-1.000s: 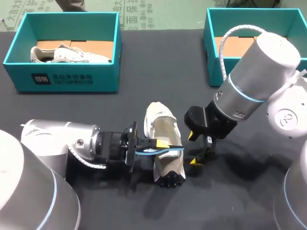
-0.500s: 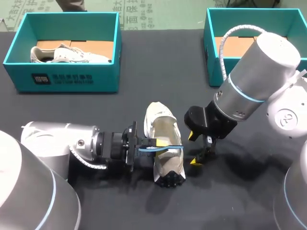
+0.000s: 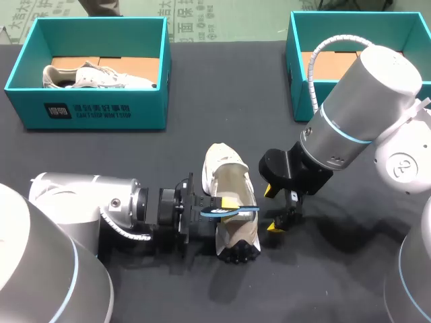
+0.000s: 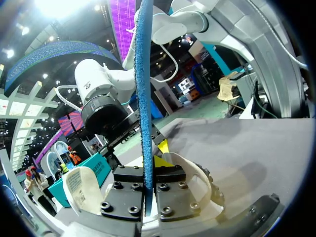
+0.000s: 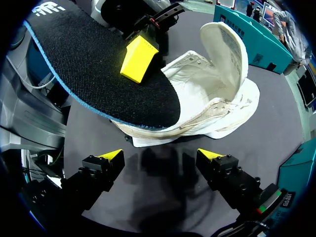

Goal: Take the shoe out of the shoebox, open the shoe tongue, remove and reinsert the insole, then place the shoe into the shoebox

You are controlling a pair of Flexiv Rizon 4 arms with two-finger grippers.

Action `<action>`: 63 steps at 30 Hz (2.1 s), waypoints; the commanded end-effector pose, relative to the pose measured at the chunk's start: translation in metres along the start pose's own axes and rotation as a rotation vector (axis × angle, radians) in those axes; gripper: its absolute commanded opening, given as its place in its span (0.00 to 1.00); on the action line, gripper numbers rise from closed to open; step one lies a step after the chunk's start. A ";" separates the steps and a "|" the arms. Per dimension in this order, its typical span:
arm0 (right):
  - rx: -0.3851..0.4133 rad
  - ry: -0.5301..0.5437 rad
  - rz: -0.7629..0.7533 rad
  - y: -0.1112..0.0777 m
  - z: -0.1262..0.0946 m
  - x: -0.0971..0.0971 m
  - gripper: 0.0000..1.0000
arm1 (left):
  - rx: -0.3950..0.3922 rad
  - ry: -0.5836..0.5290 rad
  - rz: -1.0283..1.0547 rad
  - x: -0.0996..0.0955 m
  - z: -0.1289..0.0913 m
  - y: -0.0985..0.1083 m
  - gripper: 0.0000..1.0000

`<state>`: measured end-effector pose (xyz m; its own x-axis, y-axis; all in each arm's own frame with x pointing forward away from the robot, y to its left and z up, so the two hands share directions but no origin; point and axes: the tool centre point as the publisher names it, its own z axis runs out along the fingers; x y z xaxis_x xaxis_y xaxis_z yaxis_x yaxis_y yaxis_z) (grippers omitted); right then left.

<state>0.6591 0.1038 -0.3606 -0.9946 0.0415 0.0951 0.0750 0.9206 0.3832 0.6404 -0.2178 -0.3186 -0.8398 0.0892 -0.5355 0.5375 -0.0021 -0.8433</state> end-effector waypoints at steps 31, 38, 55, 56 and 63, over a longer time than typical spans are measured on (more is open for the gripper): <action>0.001 -0.003 0.000 0.000 0.002 0.001 1.00 | -0.162 -0.053 -0.042 -0.002 0.002 0.044 0.00; 0.001 -0.003 0.000 0.000 0.002 0.001 1.00 | -0.203 -0.061 -0.044 -0.005 0.002 0.052 0.00; 0.001 -0.003 0.000 0.000 0.002 0.001 1.00 | -0.161 -0.061 -0.082 -0.007 0.002 0.039 0.18; 0.001 -0.003 0.000 0.000 0.002 0.001 1.00 | -0.159 -0.061 -0.082 -0.007 0.002 0.039 0.18; 0.001 -0.003 0.000 0.000 0.002 0.001 1.00 | -0.150 -0.066 -0.084 -0.008 0.002 0.036 0.20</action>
<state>0.6591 0.1038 -0.3606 -0.9946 0.0414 0.0952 0.0750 0.9206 0.3833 0.6670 -0.2190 -0.3442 -0.8829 0.0165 -0.4692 0.4662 0.1492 -0.8720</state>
